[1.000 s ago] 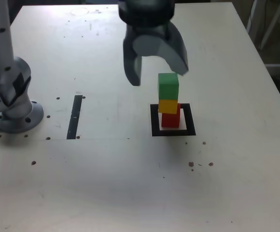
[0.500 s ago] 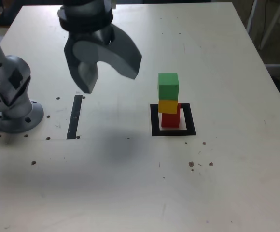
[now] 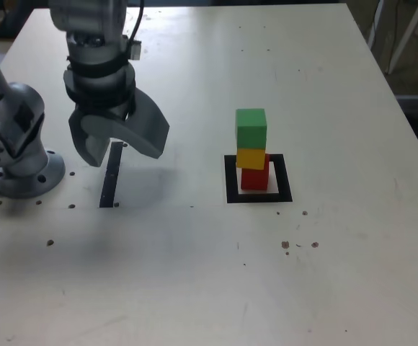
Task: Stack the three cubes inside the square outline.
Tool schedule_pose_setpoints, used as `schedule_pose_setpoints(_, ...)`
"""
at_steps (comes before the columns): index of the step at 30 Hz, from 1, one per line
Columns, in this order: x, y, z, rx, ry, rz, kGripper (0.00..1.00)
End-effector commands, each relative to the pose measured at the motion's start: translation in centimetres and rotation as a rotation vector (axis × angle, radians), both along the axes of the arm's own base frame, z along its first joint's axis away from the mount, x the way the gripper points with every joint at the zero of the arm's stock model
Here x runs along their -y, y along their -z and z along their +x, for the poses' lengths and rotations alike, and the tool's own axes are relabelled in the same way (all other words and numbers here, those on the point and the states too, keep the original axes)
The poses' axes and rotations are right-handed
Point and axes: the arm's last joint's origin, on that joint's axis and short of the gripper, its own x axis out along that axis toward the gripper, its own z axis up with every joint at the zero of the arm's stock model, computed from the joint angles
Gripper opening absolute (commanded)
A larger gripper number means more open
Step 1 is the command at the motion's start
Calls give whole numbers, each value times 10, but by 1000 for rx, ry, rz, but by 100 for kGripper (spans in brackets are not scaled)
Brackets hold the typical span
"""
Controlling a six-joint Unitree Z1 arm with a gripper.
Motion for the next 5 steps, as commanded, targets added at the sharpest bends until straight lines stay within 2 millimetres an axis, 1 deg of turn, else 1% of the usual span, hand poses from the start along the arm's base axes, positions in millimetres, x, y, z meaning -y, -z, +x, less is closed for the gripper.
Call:
schedule_pose_setpoints(1,-4,1,-1,-3,-8,-7,97)
schedule_pose_setpoints(5,-8,1,-10,-13,-12,-16,97)
